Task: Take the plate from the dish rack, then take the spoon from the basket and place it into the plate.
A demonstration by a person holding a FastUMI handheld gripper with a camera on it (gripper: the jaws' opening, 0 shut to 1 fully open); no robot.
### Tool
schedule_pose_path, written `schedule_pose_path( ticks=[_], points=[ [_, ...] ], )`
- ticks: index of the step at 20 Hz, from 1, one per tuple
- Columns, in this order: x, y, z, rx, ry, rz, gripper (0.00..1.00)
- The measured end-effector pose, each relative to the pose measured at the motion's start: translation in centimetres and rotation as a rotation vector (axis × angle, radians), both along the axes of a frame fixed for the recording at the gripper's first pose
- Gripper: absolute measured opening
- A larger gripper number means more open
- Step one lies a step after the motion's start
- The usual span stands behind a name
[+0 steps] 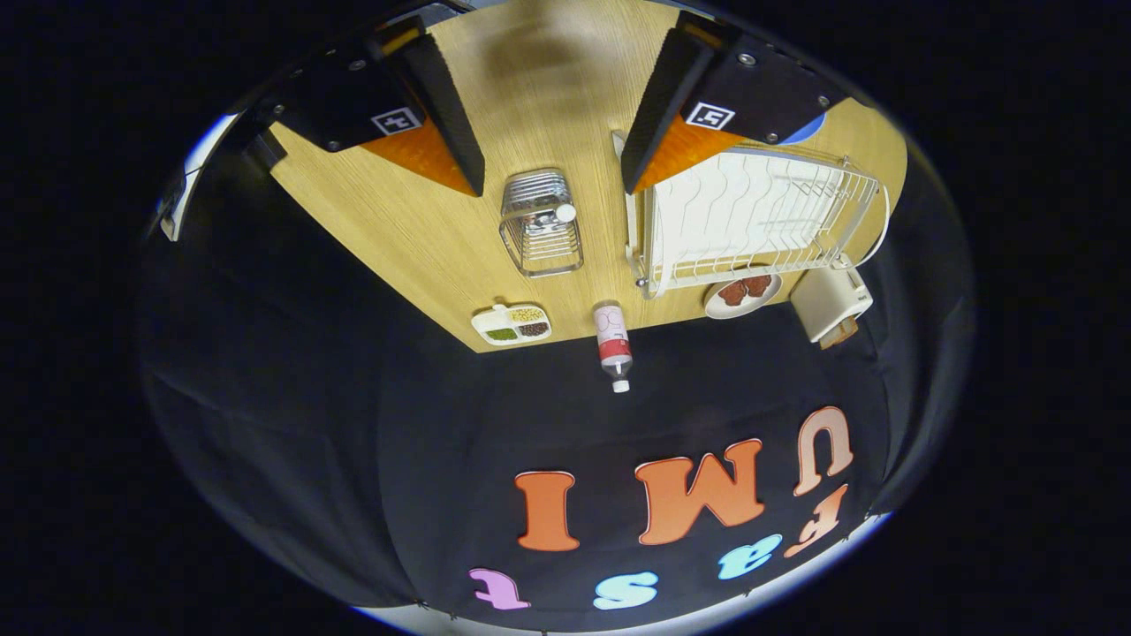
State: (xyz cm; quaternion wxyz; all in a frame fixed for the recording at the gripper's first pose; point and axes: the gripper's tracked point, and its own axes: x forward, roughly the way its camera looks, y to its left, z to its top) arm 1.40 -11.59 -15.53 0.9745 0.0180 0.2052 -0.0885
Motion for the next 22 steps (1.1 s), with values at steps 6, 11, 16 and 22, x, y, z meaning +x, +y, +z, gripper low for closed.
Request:
schedule_pose_path(
  ticks=[6,11,16,22],
  points=[
    [3.8,-1.0,-0.7,-0.092,-0.086,0.06,0.77],
    [5.8,-1.4,-2.9,-0.156,-0.06,0.122,0.53],
    [6.9,-1.7,-3.1,-0.159,-0.073,0.134,0.14],
    [6.2,-2.1,-0.8,-0.139,-0.126,0.108,0.06]
  ],
)
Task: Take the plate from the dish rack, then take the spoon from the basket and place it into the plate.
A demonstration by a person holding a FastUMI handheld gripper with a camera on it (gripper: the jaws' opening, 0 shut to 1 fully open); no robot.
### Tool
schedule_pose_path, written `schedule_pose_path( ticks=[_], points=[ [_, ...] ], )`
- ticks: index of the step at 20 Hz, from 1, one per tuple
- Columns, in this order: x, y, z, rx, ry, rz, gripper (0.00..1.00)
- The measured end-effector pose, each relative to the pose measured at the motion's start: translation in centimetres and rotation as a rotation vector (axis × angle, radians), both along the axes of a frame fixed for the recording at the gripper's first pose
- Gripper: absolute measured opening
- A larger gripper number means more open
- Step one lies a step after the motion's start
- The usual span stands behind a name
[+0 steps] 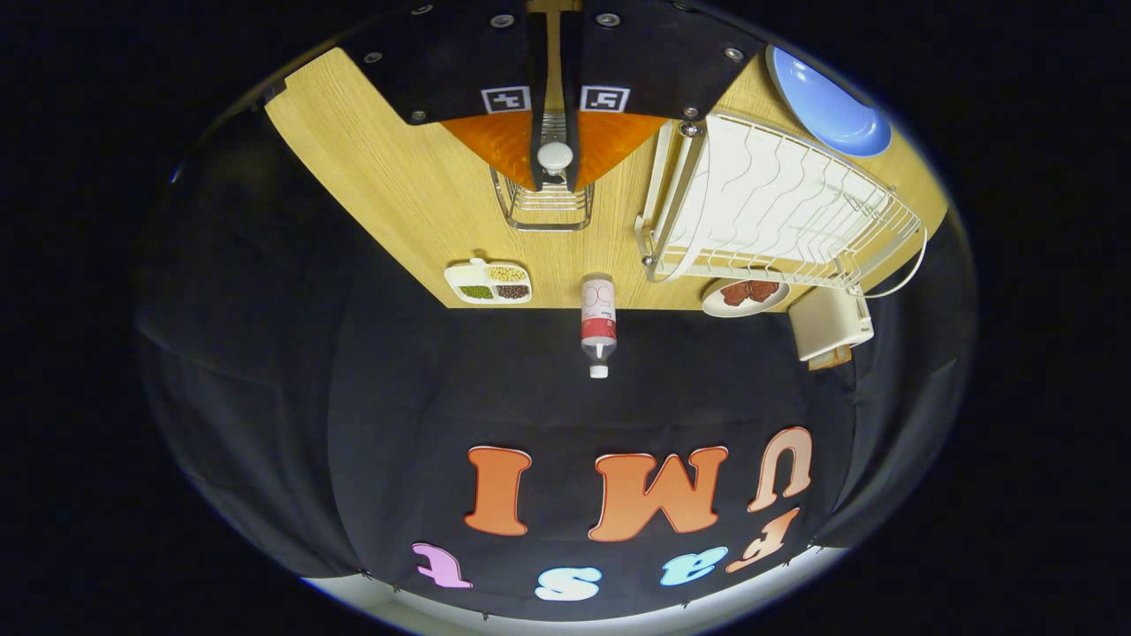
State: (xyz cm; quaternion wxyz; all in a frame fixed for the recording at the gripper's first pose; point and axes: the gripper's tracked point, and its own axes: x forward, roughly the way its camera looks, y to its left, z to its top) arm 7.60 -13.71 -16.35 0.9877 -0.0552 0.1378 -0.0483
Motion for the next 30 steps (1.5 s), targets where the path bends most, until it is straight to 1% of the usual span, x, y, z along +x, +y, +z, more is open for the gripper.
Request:
schedule_pose_path(
  ticks=[4,8,16,23,26,30],
  points=[
    [-1.1,0.1,3.6,-0.032,-0.055,-0.019,0.06],
    [-3.0,1.6,6.5,-0.041,-0.098,-0.032,0.06],
    [-8.5,8.0,9.4,-0.043,-0.134,-0.025,0.06],
    [-13.2,14.6,9.1,-0.04,-0.135,0.036,0.06],
    [-14.9,17.6,7.9,-0.03,-0.109,0.077,0.06],
    [-16.6,21.7,6.5,-0.011,-0.081,0.152,0.06]
  ],
)
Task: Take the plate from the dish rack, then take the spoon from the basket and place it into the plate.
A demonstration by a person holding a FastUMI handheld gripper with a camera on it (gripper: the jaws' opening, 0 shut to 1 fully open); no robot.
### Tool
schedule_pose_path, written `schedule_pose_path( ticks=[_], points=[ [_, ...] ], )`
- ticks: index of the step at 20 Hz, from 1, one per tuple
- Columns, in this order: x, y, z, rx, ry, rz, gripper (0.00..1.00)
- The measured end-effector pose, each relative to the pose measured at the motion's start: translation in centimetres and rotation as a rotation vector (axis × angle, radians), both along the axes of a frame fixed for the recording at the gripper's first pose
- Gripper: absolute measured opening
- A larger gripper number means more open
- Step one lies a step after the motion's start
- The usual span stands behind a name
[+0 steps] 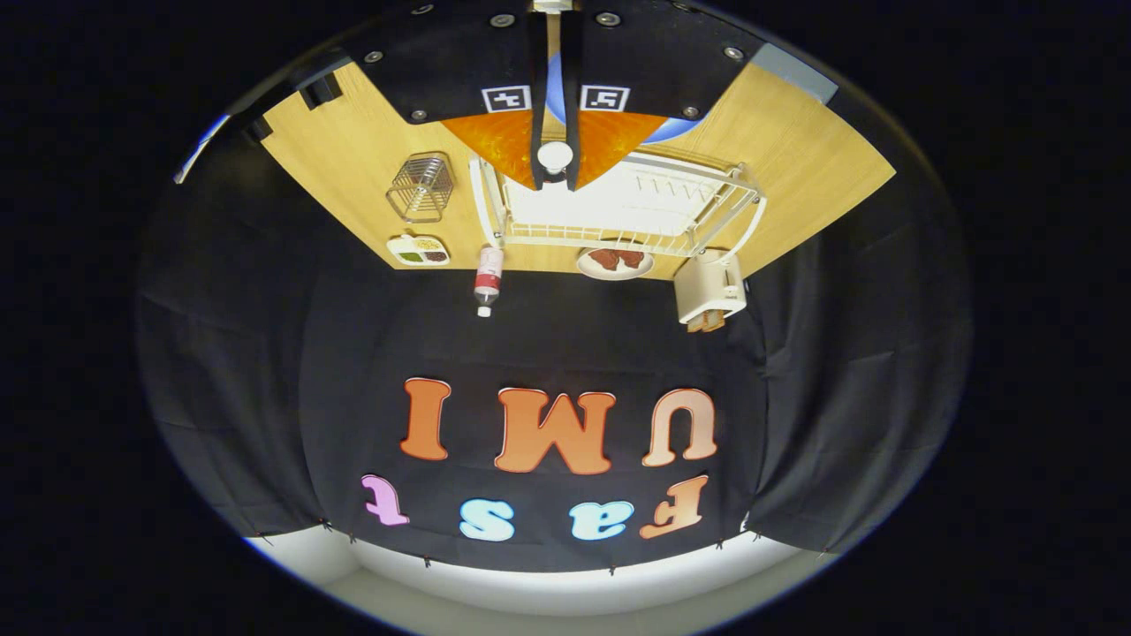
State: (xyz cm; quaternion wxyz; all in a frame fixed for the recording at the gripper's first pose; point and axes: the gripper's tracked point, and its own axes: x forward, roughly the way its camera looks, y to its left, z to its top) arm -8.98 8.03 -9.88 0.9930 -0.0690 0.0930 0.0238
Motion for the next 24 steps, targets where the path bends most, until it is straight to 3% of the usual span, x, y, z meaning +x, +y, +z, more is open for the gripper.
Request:
schedule_pose_path(
  ticks=[9,20,24],
  points=[
    [-0.1,5.1,-6.5,0.0,0.126,0.138,0.06],
    [1.6,5.9,-11.9,-0.009,0.213,0.162,0.07],
    [0.8,5.2,-13.4,-0.01,0.278,0.135,0.19]
  ],
)
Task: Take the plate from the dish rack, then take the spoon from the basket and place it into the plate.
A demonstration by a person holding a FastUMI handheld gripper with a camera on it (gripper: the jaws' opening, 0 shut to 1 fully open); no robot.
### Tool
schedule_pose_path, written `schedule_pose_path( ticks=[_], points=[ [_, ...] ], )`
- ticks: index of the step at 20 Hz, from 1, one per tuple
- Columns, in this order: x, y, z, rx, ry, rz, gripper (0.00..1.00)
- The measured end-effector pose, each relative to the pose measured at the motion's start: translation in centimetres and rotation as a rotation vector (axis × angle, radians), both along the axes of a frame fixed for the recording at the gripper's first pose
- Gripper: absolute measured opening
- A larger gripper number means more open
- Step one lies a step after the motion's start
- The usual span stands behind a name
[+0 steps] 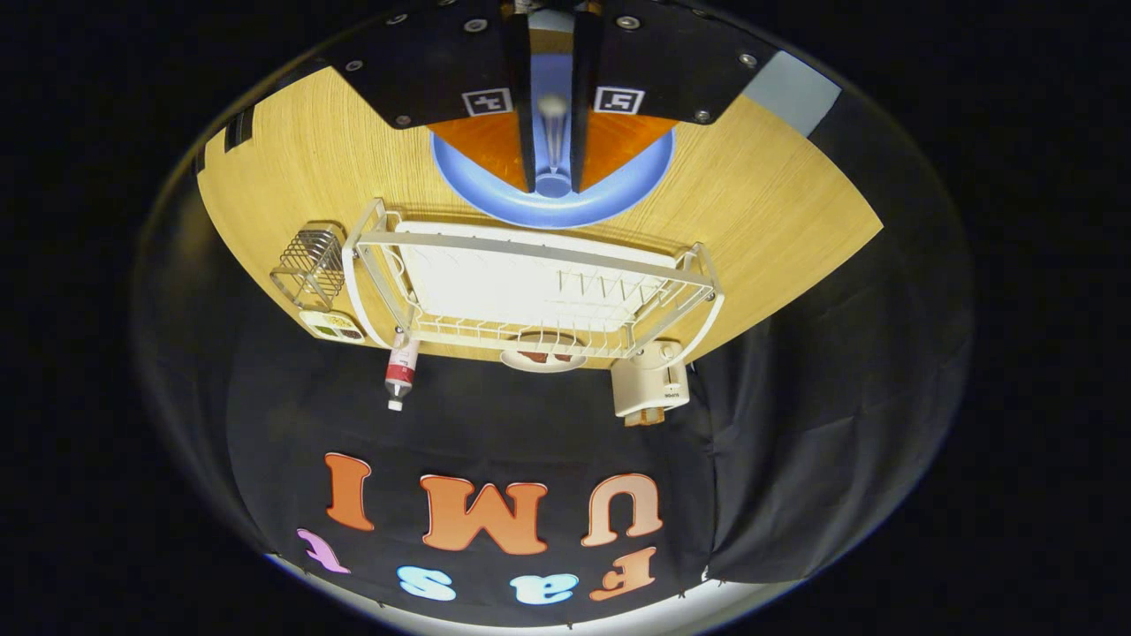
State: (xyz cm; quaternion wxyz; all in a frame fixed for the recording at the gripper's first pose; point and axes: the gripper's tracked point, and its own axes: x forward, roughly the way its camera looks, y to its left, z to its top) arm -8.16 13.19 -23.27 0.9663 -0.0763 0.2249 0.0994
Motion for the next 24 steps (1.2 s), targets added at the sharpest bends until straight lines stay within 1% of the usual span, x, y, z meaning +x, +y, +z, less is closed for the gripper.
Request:
schedule_pose_path(
  ticks=[1,2,5,6,7,8,9,10,12,14,17,19,21,24],
  points=[
    [-0.2,-0.3,-0.1,-0.005,0.01,-0.009,0.22],
    [-0.4,-0.8,-0.1,-0.012,0.012,-0.017,0.31],
    [-0.4,-2.2,1.2,-0.013,-0.003,-0.045,0.45],
    [-0.4,-2.9,1.8,-0.009,-0.009,-0.056,0.53],
    [-0.2,-3.7,2.6,-0.005,-0.016,-0.066,0.57],
    [0.0,-4.3,3.2,-0.001,-0.023,-0.075,0.66],
    [0.2,-5.1,4.0,0.0,-0.029,-0.086,0.72],
    [0.5,-6.3,5.0,-0.001,-0.041,-0.111,0.85],
    [1.6,-8.7,7.8,0.03,-0.084,-0.174,0.97],
    [2.4,-10.4,10.6,0.055,-0.125,-0.207,0.97],
    [3.4,-13.3,15.0,0.04,-0.18,-0.253,0.98],
    [3.8,-14.6,18.3,0.033,-0.238,-0.264,0.98],
    [4.1,-15.2,20.9,0.053,-0.278,-0.265,0.97],
    [4.6,-16.5,23.3,0.056,-0.32,-0.284,0.97]
  ],
)
